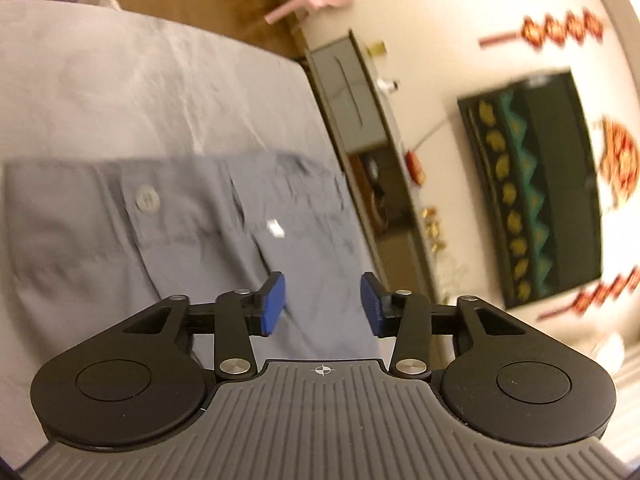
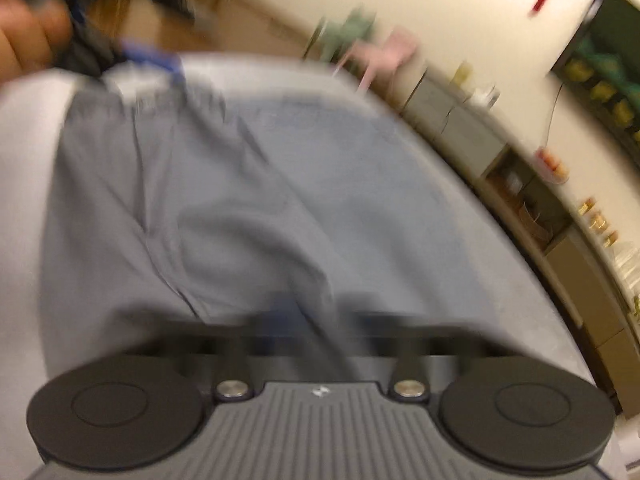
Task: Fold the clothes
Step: 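Grasp the shirt front with the right gripper and pull it toward the collar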
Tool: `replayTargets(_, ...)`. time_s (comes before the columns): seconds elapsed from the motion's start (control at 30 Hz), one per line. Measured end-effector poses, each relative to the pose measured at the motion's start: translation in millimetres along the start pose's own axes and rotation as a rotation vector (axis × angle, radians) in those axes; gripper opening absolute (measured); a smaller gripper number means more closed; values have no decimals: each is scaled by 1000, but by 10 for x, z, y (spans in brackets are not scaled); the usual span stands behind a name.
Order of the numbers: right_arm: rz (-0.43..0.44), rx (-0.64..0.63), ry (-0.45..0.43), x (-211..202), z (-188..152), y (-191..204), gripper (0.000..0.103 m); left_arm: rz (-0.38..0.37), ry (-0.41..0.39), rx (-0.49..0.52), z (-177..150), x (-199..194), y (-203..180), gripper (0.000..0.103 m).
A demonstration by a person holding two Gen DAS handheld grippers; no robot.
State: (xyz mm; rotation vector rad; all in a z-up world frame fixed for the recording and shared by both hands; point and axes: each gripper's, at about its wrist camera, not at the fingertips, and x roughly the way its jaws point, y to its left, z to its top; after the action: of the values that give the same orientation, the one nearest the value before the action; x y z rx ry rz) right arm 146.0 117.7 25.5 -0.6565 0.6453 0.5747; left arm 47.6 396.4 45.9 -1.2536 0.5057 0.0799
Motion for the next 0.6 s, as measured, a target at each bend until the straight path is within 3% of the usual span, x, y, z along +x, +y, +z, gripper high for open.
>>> replayTargets(0.03, -3, -5, 17, -17, 37, -10, 1, -10, -7, -19, 68, -46, 22, 38)
replayTargets(0.1, 9, 4, -120, -582, 21, 80, 1, -16, -17, -18, 189, -141, 30, 43)
replayTargets(0.17, 15, -24, -176, -977, -126, 294, 1, 25, -41, 20, 296, -196, 2, 49)
replayTargets(0.27, -14, -64, -121, -954, -374, 564, 1, 113, -38, 101, 411, -94, -88, 51)
replayTargets(0.33, -45, -62, -86, -848, -503, 625, 1, 135, 5, 173, 428, 39, -139, 57)
replayTargets(0.43, -43, -14, -82, -791, -521, 655, 1, 211, 80, 262, 362, 225, -117, 57)
replayTargets(0.6, -59, 26, -103, -759, -518, 717, 3, 230, 94, 271, 221, 52, -13, 55)
